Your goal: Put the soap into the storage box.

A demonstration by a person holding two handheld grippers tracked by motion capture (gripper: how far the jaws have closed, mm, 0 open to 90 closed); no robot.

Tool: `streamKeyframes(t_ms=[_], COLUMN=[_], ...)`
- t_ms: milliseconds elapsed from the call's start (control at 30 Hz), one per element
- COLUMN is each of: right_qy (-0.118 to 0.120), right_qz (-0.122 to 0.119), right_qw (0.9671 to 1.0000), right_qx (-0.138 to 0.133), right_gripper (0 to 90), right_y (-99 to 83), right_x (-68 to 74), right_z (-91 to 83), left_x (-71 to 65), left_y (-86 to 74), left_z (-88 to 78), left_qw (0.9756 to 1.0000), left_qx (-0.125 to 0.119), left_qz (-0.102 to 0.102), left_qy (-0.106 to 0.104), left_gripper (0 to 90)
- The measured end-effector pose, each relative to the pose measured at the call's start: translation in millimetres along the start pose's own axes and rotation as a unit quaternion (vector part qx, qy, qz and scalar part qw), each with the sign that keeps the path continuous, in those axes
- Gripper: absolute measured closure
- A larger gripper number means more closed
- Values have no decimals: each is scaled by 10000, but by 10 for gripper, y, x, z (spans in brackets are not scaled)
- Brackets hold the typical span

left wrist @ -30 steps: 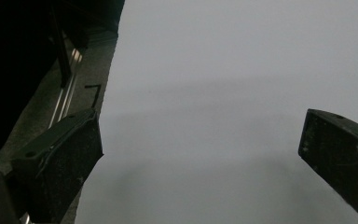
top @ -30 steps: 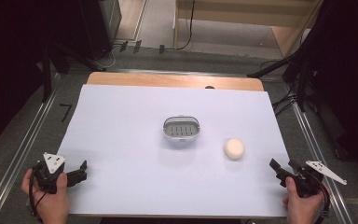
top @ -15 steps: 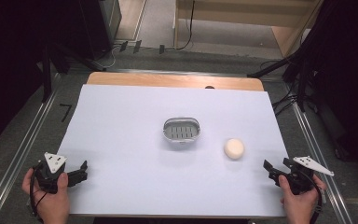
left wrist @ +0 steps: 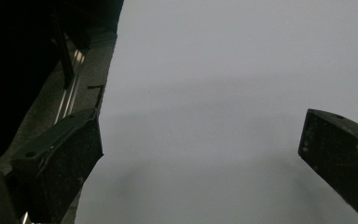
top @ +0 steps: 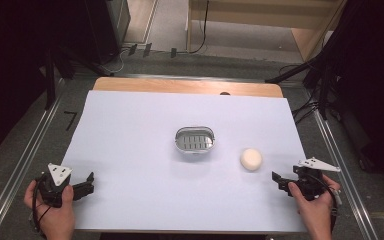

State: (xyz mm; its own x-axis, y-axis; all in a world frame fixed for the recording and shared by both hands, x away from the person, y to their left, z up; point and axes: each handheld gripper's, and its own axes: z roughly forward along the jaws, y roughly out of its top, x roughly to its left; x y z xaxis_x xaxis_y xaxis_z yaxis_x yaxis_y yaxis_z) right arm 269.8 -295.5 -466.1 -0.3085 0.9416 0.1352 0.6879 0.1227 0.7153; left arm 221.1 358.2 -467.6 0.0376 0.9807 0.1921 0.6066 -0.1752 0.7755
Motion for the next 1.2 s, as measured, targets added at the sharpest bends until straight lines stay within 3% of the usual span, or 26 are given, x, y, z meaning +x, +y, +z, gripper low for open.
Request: streamKeyframes(t_ms=[467,1200], right_qy=[-54,125], right_qz=[-168,-355], right_qw=[9990,9971], right_qx=[423,657], right_gripper=[134,132], right_y=[148,323], right_x=[45,173], right_z=[77,226], left_x=[-5,-14], left_y=[0,1], left_z=[1,2], left_qw=[10000,10000], left_qx=[-1,6], left_qz=[27,82], left_qy=[8,18], left_gripper=[1,1])
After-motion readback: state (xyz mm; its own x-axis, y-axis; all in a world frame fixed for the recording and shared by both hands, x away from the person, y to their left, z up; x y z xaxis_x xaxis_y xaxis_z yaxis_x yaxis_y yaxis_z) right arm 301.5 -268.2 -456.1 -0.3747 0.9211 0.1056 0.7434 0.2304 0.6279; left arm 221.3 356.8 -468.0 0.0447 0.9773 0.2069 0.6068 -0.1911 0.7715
